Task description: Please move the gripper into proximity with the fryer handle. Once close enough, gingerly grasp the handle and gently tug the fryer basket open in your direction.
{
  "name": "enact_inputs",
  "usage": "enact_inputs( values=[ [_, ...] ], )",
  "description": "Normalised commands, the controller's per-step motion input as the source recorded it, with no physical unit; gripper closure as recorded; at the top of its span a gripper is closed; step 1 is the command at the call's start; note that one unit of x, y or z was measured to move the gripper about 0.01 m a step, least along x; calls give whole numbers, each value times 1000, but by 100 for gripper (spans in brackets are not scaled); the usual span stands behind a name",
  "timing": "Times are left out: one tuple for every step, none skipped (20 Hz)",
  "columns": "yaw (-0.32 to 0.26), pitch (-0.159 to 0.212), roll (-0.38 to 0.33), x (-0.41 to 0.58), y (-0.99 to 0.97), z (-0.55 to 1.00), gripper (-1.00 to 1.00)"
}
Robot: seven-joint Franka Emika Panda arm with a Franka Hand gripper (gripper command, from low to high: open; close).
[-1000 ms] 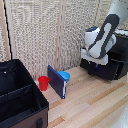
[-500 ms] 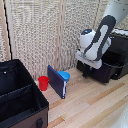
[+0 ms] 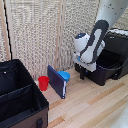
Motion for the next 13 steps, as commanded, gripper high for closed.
enact_inputs(
  values=[
    [0, 114, 0, 0, 0, 649, -100],
    [0, 84, 0, 0, 23, 714, -100],
    [0, 0, -26, 0, 54, 880, -100],
    [-19, -2, -1, 0, 49, 849, -100],
    [-13, 2, -27, 0, 74, 811, -100],
    [-20, 0, -20, 66, 80, 900, -100],
    [-61, 0, -16, 123, 134, 923, -100],
    [-46, 11, 0, 129, 117, 1000, -100],
    [-35, 21, 0, 134, 146, 1000, -100],
    [-46, 45, 0, 171, 183, 1000, -100],
    [-62, 43, 0, 200, 154, 966, -100],
    [-101, 43, 0, 49, 34, 723, -100],
    [-174, 20, -17, 0, 103, 371, -100]
  ],
)
